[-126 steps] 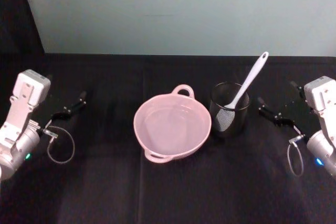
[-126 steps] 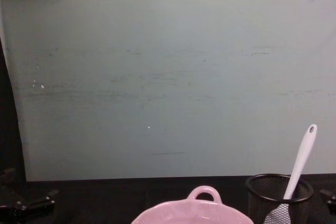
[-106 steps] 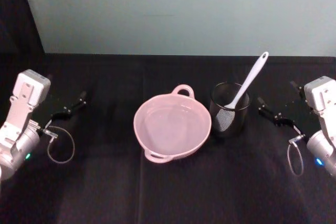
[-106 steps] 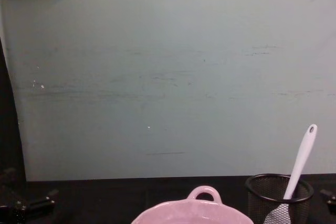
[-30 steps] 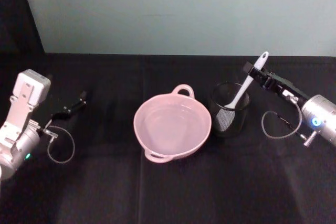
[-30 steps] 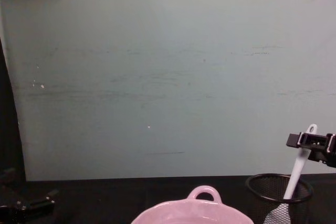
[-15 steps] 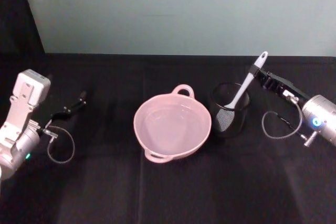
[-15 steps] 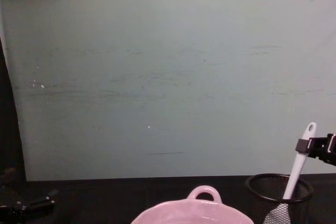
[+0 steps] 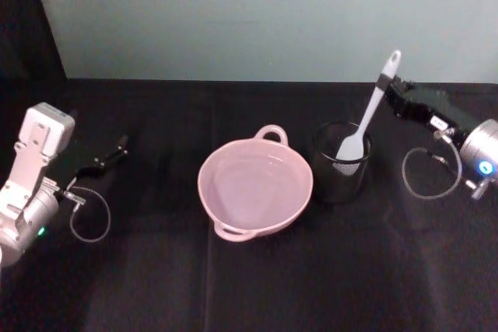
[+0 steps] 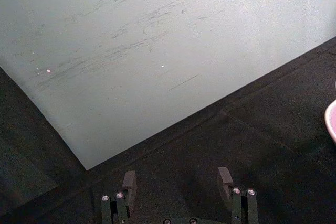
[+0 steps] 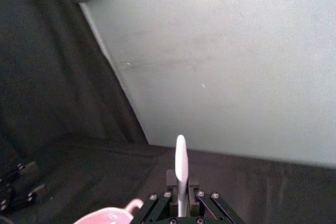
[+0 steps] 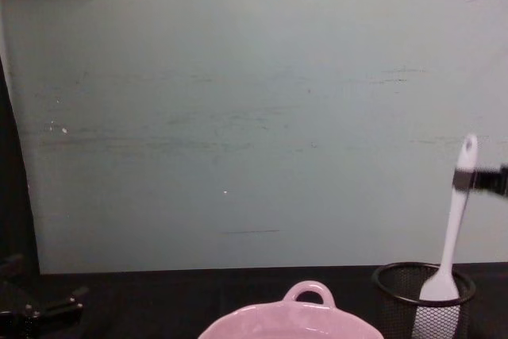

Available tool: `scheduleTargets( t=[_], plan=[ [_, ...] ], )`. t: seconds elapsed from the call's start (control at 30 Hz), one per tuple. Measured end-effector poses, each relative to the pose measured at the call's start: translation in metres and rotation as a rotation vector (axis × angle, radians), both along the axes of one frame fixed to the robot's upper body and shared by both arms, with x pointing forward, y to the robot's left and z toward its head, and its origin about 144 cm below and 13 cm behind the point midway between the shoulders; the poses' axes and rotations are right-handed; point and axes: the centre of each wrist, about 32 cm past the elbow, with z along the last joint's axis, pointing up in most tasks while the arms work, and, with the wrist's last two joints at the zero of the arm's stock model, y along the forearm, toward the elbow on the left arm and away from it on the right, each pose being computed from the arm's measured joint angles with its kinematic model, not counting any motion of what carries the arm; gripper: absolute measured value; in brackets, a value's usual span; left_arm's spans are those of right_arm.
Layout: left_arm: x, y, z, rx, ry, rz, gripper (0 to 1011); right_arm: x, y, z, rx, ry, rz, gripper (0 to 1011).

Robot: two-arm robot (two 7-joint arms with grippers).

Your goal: Use the one hand to pick up the spoon and stir the clear water in the bowl.

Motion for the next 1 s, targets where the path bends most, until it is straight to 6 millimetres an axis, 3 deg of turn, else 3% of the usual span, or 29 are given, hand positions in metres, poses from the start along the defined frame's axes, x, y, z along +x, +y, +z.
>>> scheduleTargets(
  t=[0.3, 0.43, 0.53, 0.7, 1.0],
  plan=[
    [0.000, 0.000, 0.000, 0.000, 0.000, 0.000, 1011, -0.006, 0.002, 0.065, -0.108, -0.189, 0.123, 109],
    [0.000, 0.000, 0.000, 0.000, 0.000, 0.000, 1011, -0.005, 0.013, 0.083, -0.123, -0.249, 0.191, 109],
    [0.000, 0.000, 0.000, 0.000, 0.000, 0.000, 1011, -0.003, 0.026, 0.086, -0.130, -0.274, 0.251, 109],
    [0.000, 0.000, 0.000, 0.000, 0.000, 0.000, 1011, 0.006, 0.045, 0.068, -0.128, -0.291, 0.323, 109],
    [0.000, 0.000, 0.000, 0.000, 0.000, 0.000, 1011, 0.018, 0.064, 0.002, -0.159, -0.298, 0.392, 109]
  ],
)
